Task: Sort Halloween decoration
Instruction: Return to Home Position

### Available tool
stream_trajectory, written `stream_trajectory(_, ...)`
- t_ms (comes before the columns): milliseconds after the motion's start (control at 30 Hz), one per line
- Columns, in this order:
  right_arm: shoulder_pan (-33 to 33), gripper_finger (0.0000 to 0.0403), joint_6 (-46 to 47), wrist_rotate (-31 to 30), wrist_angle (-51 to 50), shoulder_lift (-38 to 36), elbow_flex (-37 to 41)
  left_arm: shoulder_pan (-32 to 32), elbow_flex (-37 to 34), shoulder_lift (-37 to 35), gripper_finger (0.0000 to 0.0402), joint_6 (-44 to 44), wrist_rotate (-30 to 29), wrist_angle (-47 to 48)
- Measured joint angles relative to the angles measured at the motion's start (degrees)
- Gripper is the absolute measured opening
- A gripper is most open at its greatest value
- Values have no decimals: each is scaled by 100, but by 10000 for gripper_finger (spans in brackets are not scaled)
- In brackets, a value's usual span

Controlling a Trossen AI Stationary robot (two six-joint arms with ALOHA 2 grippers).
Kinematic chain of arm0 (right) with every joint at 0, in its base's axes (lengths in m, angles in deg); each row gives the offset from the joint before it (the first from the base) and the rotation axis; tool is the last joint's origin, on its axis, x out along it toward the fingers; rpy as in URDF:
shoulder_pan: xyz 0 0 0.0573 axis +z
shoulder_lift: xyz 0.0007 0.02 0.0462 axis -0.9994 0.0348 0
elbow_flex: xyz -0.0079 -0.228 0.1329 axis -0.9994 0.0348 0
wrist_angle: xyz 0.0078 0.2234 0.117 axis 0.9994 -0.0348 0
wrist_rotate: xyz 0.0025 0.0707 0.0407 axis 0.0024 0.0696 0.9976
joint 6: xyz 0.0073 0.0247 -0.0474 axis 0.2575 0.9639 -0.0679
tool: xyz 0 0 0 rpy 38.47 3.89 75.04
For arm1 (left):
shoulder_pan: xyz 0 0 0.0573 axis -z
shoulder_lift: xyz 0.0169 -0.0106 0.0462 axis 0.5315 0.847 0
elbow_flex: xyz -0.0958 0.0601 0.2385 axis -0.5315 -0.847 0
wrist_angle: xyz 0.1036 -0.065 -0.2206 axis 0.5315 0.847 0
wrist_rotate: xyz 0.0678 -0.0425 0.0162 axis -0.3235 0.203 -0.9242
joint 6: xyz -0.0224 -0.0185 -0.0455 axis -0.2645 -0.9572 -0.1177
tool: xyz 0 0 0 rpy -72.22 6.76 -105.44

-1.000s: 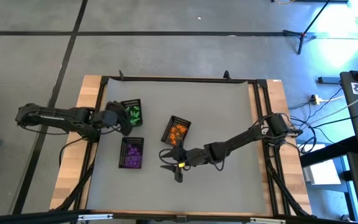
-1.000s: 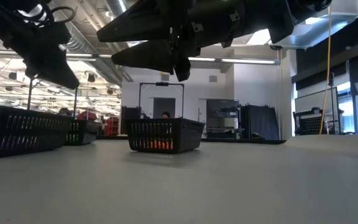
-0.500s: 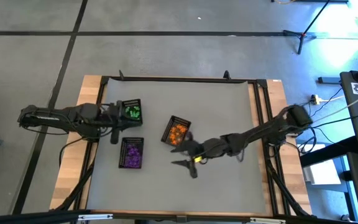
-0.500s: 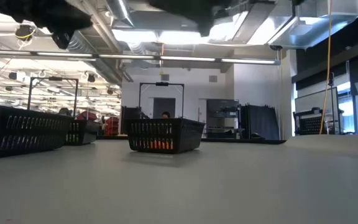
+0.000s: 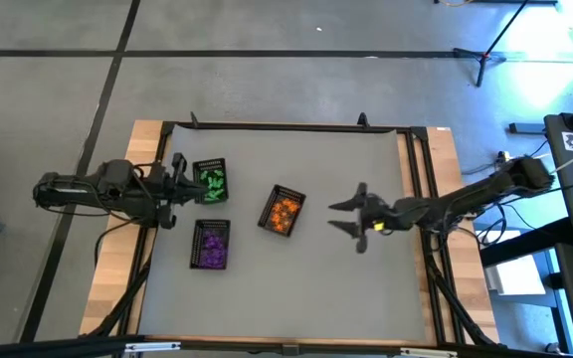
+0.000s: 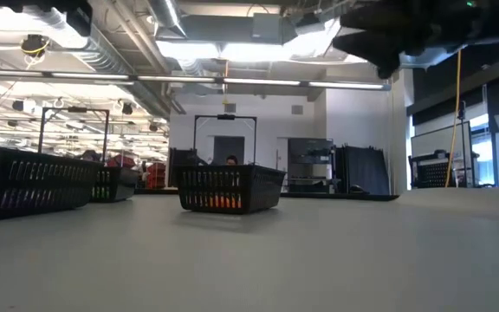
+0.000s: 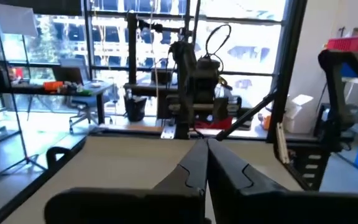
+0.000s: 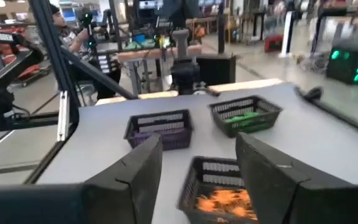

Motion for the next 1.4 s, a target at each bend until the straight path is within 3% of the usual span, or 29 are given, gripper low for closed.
stream_trajectory(200, -116, 128, -708, 24, -8, -1189, 720, 2, 0, 2, 0, 263, -52, 139)
stream_trajectory(300, -113, 82, -1101, 24, -70, -1804, 960, 2, -4, 7, 0, 418, -345, 172)
stream_trajectory(500, -110, 10, -1475, 282, -1524, -3296, 1061, 0, -4, -24, 0, 302, -748, 201)
stream_trajectory(833, -114, 12, -1459, 927, -4227, -6489, 1136, 0, -228, -767, 0, 152, -821, 382)
stream_trajectory(1100, -103, 4, -1154, 1602, -4683, -6485, 1273, -11, -1299, -1429, 0, -62, -914, -953)
stream_trajectory(1267, -103, 2, -966, 2218, -4387, -6479, 1343, -12, -1483, -1396, 0, -34, -946, -939)
stream_trajectory(1400, -105, 2, -1041, 2287, -4250, -6479, 1600, -13, -1596, -1375, 0, -21, -950, -886)
